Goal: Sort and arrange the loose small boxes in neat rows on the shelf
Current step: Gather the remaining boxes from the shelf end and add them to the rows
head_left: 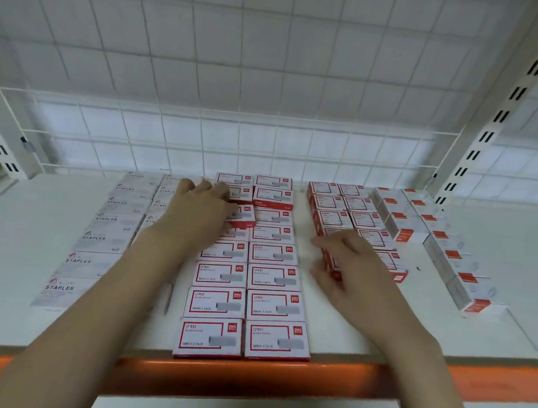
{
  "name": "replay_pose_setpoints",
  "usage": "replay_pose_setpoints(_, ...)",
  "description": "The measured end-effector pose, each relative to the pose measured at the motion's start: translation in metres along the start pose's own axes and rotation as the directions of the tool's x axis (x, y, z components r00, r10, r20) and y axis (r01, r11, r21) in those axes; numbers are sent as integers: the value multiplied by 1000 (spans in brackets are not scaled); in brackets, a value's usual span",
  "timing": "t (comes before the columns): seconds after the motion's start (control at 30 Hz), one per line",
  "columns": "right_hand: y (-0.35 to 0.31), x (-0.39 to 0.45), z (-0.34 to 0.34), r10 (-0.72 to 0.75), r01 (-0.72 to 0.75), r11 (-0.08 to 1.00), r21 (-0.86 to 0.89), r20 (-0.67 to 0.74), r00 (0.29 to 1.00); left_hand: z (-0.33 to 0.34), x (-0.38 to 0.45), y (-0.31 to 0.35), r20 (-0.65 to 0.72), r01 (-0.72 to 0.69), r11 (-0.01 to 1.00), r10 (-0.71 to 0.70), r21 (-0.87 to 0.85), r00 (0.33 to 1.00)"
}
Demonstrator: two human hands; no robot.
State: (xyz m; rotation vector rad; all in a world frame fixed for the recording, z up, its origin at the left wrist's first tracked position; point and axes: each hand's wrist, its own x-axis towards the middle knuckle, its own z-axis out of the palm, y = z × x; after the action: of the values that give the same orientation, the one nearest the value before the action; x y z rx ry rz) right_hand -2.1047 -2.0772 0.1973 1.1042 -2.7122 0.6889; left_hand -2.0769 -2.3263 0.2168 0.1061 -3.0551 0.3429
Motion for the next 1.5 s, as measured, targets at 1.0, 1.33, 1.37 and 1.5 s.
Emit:
replay_pose_setpoints(1.0,-8,103,46,-80,120,982,-143,258,963,18,9,-12,-63,-65,996,62,-56,996)
replay_pose_setpoints(1.33,1,107,36,-152,187,978,-96,295,943,3,14,9,50,25,991,-18,-131,999)
replay_pose_setpoints(1.37,2,108,34,-163,200,975,-93,304,938,0,14,12,63,39,991,-31,-130,998)
replay_pose_setpoints(1.5,8,106,21,-214,250,965,-81,309,927,-17,16,33,30,62,995,-59,-84,998)
